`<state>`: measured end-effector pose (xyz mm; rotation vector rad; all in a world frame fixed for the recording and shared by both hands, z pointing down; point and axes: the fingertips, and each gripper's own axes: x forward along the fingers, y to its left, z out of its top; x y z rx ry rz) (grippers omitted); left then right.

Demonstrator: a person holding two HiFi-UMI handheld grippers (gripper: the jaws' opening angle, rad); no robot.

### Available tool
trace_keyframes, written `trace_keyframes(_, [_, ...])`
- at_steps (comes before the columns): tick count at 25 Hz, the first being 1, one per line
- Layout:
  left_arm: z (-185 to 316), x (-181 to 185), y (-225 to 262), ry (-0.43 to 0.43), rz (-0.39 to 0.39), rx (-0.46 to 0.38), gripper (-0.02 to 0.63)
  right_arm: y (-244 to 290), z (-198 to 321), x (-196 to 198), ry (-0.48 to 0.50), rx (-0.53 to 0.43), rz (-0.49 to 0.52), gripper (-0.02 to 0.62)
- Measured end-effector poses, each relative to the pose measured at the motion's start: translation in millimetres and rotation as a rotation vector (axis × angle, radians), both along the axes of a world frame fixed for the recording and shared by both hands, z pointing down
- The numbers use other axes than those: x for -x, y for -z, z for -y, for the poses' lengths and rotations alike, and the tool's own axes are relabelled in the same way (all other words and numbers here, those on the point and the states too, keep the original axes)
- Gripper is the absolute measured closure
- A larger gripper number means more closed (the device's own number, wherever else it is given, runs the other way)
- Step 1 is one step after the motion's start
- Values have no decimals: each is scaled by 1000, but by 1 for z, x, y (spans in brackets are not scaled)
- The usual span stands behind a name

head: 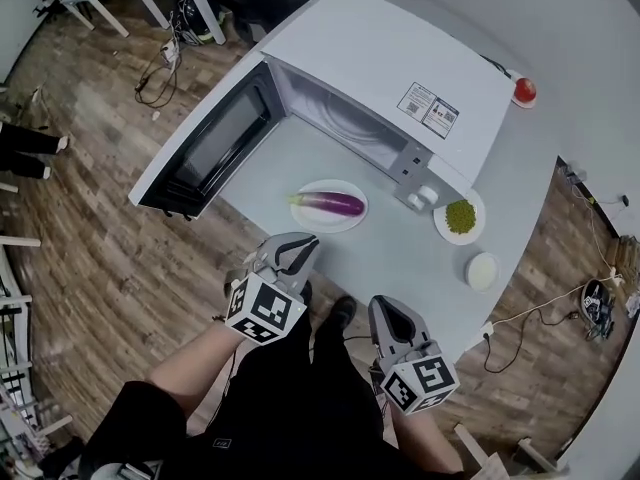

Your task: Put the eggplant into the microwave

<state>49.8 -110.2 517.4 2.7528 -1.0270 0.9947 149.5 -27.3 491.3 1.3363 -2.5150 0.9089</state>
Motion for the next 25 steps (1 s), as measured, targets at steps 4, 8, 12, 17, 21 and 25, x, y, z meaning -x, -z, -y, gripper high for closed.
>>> trace_keyframes(4, [12, -4, -34, -22, 69, 7, 597, -23, 0, 3, -12, 36, 18, 580])
trace_keyframes(8, [18, -11, -66, -62, 141, 29, 520, -39, 3, 3, -25, 57, 20, 580])
trace_keyframes(12, [24, -13, -89, -104, 232, -20, 509, -51, 7, 0, -42, 66, 17, 580])
trace_keyframes(17, [29, -18, -109, -147, 300, -74, 509, -59, 11, -2, -56, 64, 24, 580])
trace_keyframes(21, [29, -22, -117, -162, 314, -78, 500, -61, 13, -3, -66, 67, 28, 580])
trace_keyframes(25, [23, -26, -125, -195, 336, -64, 495, -64, 14, -6, -75, 68, 26, 580])
